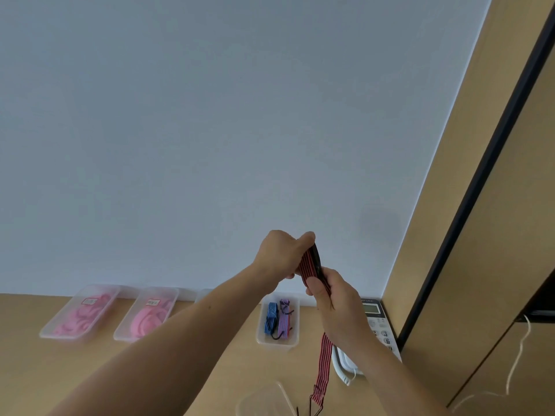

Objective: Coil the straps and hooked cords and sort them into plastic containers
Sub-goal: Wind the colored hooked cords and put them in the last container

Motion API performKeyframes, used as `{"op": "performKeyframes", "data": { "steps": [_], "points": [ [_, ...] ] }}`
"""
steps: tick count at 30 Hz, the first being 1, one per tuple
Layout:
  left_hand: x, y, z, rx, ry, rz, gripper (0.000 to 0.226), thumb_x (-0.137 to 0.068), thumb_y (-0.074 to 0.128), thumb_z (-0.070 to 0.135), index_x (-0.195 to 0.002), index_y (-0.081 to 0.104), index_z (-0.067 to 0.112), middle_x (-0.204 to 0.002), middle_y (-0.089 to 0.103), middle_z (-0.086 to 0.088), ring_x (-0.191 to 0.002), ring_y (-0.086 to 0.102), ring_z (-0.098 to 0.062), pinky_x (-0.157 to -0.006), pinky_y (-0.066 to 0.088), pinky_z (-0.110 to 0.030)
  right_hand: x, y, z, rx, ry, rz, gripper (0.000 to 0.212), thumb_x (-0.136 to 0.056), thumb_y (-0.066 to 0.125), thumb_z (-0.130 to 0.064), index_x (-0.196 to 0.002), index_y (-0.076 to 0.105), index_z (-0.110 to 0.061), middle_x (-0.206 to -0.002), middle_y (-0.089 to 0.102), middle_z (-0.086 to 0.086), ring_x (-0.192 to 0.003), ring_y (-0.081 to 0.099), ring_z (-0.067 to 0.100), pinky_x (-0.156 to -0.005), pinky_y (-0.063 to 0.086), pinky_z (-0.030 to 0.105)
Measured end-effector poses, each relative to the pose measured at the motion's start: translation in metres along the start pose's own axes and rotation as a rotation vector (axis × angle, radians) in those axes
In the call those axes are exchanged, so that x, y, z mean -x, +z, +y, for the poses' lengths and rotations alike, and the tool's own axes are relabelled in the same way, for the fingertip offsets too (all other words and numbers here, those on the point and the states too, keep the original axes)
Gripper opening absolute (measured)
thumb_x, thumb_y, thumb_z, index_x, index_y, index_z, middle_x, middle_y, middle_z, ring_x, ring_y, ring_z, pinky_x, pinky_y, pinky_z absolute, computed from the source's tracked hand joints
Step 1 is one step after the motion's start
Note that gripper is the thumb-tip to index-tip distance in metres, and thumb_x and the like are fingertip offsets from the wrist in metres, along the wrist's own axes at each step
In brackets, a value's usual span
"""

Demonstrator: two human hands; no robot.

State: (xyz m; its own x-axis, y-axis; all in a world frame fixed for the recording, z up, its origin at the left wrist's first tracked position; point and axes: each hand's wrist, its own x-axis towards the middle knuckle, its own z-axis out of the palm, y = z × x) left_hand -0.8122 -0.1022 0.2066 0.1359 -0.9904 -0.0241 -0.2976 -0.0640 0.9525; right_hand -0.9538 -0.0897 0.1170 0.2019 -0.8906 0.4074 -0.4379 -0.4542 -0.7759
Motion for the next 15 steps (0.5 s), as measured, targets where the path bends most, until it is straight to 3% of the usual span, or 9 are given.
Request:
{"op": "performKeyframes", "data": {
  "steps": [3,6,10,12,15],
  "points": [
    [-0.001,0.002,0.0,0.067,-0.044,0.001,0.032,-0.088,0.06,0.033,-0.072,0.053,0.006,-0.07,0.054,-0.013,-0.063,0.054,-0.024,-0.066,0.044,-0.035,0.002,0.001,0.005,0.034,-0.006,0.008,0.009,-0.097,0.041,-0.051,-0.103,0.048,-0.051,-0.085,0.065,-0.024,-0.082,0.06,-0.003,-0.066,0.041,0.018],
    [0.001,0.003,0.002,0.188,-0.08,0.016,0.027,-0.087,0.063,0.03,-0.078,0.059,0.005,-0.074,0.057,-0.012,-0.066,0.055,-0.023,-0.069,0.045,-0.034,0.001,0.003,0.005,-0.011,0.019,0.015,0.015,-0.095,0.041,-0.052,-0.105,0.051,-0.045,-0.084,0.065,-0.021,-0.074,0.059,-0.001,-0.064,0.039,0.017],
    [0.003,0.004,0.001,0.189,-0.018,0.006,0.026,-0.086,0.061,0.033,-0.077,0.052,0.01,-0.075,0.045,-0.011,-0.07,0.042,-0.024,-0.068,0.037,-0.037,-0.002,0.002,0.006,-0.054,0.029,0.006,0.011,-0.101,0.046,-0.034,-0.103,0.056,-0.036,-0.082,0.064,-0.028,-0.068,0.057,-0.002,-0.062,0.038,0.013],
    [0.004,0.004,-0.001,0.199,0.023,-0.063,0.035,-0.083,0.059,0.046,-0.078,0.056,0.011,-0.076,0.052,-0.011,-0.071,0.05,-0.026,-0.07,0.043,-0.038,-0.004,0.0,0.0,-0.161,0.06,0.016,0.015,-0.102,0.046,-0.026,-0.1,0.059,-0.033,-0.082,0.067,-0.02,-0.06,0.055,0.0,-0.059,0.041,0.013],
    [0.007,-0.003,-0.008,0.343,-0.008,-0.3,0.043,-0.085,0.056,0.054,-0.089,0.069,0.014,-0.09,0.07,-0.006,-0.083,0.065,-0.023,-0.084,0.052,-0.041,-0.007,-0.006,-0.012,-0.394,0.162,0.019,0.023,-0.103,0.044,-0.025,-0.093,0.064,-0.017,-0.074,0.067,-0.002,-0.056,0.05,0.01,-0.055,0.041,0.021]
  ]
}}
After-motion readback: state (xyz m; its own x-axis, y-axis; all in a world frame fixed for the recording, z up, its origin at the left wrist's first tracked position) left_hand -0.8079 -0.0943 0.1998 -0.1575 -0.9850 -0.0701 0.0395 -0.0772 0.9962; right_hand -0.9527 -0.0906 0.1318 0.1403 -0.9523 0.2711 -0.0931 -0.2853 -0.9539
